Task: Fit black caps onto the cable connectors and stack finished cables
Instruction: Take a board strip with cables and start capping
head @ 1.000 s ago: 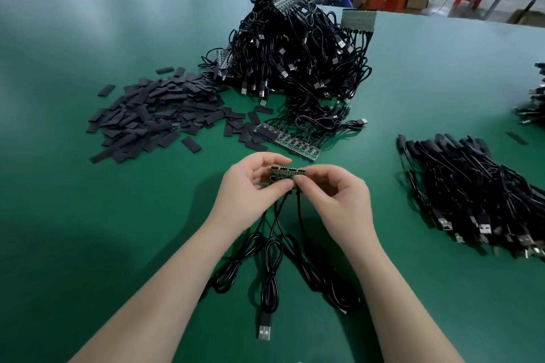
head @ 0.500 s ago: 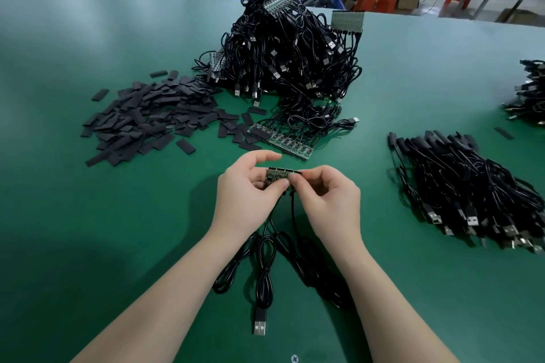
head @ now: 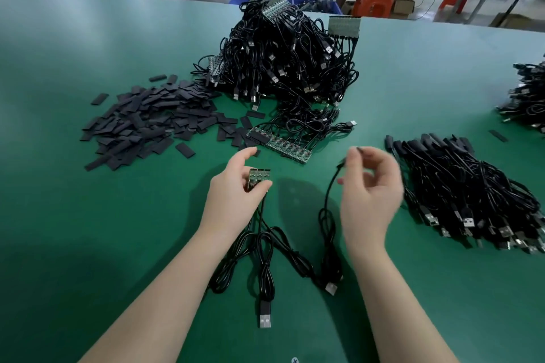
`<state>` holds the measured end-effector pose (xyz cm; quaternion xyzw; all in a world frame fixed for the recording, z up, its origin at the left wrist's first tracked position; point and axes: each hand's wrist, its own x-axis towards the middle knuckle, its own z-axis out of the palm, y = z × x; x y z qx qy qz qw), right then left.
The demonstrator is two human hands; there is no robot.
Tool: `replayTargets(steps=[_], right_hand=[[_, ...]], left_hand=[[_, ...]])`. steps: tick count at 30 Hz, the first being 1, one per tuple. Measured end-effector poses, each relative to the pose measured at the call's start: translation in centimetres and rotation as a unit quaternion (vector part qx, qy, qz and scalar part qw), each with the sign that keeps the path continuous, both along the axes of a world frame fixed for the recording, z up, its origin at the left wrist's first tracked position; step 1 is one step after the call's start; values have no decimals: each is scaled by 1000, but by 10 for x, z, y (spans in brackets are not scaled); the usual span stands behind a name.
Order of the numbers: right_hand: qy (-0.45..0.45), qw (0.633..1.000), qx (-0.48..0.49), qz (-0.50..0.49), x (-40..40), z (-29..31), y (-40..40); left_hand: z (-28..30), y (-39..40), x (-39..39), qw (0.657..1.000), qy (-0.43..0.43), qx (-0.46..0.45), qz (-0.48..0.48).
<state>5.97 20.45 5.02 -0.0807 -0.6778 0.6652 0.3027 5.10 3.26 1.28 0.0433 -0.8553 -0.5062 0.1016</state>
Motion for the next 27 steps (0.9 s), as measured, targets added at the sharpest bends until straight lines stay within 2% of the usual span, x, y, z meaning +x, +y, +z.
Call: replayTargets(steps=[2,4,7,10,12,14,15,17,19,21,24,27], right_hand=[[77,997,-20,0,4,21,1],[135,990,5,33,10,41,-5],[160,977,12,140,15,64,-21],[124,956,-137,230,11,71,-32],[60,943,-236,228,1,64,-35],[-46,939,-270,206,-10,47,-35],[-104,944,-245,195,-13,37,-35],[-182,962,-112,172,-13,11,-32],[-185,970,77,141,-7,-13,-26],[-162,951,220,142,-3,-24,-19],[-145,910,343,184,-3,-28,-13],[-146,875,410,211,0,-30,-15]], left_hand=[[-3,-2,-1,999,-2,-40,-12],[-6,1,-2,996,9,-84,-9],[-2,5,-5,996,37,-79,24],[7,-10,-10,990,88,-15,111],[7,-31,-15,980,78,-61,173],[5,-50,-22,965,38,-155,206],[5,-59,-26,957,21,-196,211],[3,-74,-35,943,-17,-268,197],[0,-84,-40,920,-94,-347,158],[-5,-87,-41,900,-147,-385,142],[-5,-85,-40,911,-72,-367,174],[-1,-84,-35,931,-33,-319,173]])
